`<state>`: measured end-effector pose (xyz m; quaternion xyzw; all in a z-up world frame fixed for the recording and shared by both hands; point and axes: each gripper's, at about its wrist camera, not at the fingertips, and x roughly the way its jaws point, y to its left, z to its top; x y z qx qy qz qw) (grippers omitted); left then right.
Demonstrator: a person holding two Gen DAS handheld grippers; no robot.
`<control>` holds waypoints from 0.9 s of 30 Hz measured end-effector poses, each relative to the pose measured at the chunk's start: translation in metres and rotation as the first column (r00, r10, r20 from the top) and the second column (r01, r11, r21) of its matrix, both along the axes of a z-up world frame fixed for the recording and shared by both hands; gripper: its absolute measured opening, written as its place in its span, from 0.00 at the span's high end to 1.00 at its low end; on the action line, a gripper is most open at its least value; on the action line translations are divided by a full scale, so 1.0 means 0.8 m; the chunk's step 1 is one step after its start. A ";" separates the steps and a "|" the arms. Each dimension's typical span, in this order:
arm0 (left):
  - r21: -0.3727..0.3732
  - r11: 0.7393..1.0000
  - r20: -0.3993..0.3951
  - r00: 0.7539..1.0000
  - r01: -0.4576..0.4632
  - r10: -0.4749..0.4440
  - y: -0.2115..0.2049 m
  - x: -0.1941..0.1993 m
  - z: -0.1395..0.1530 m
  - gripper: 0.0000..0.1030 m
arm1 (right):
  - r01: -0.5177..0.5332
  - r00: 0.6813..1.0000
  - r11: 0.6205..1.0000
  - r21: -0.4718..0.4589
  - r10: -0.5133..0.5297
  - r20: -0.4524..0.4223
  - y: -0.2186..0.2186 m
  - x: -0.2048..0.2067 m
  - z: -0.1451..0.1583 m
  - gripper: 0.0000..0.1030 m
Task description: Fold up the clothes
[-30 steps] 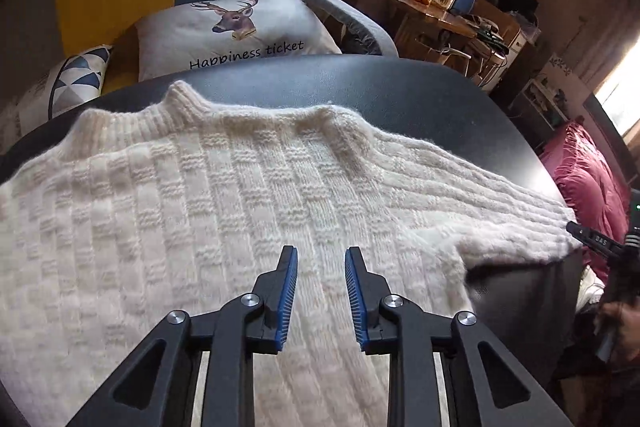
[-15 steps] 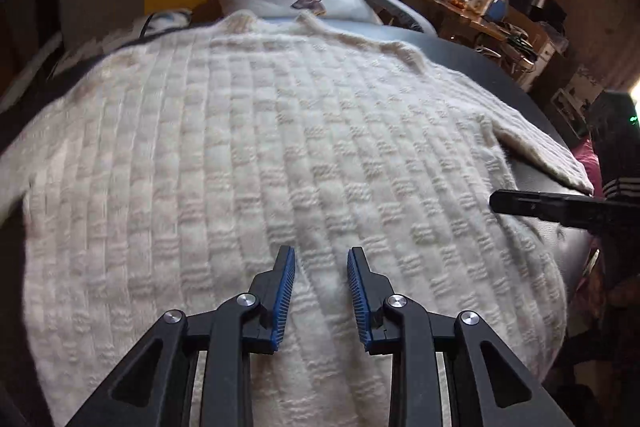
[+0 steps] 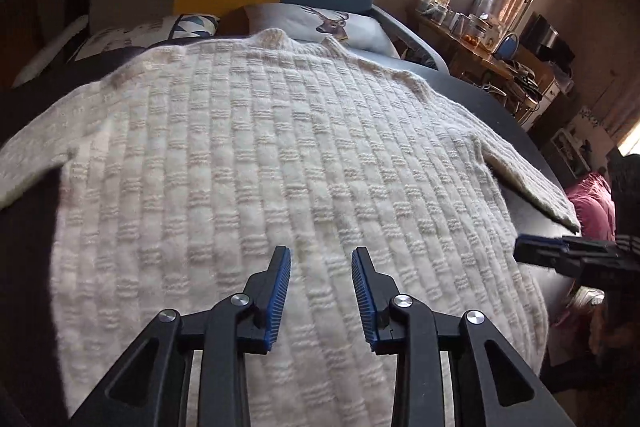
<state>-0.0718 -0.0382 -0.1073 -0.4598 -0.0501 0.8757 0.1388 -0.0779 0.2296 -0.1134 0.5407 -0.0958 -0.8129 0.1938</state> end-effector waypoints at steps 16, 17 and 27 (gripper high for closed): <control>0.045 0.998 0.006 0.999 -0.037 0.037 -0.045 0.063 0.007 0.59 | 0.337 0.940 0.846 -0.414 -0.275 0.204 0.139 0.126 -0.060 0.65; 0.044 0.997 0.015 0.998 -0.058 0.058 -0.052 0.064 0.003 0.59 | 0.334 0.941 0.833 -0.440 -0.269 0.204 0.138 0.128 -0.064 0.65; -0.047 0.994 0.025 0.995 -0.094 0.095 -0.062 0.056 -0.017 0.54 | 0.199 0.979 0.823 -0.533 -0.193 0.066 0.074 0.093 -0.045 0.70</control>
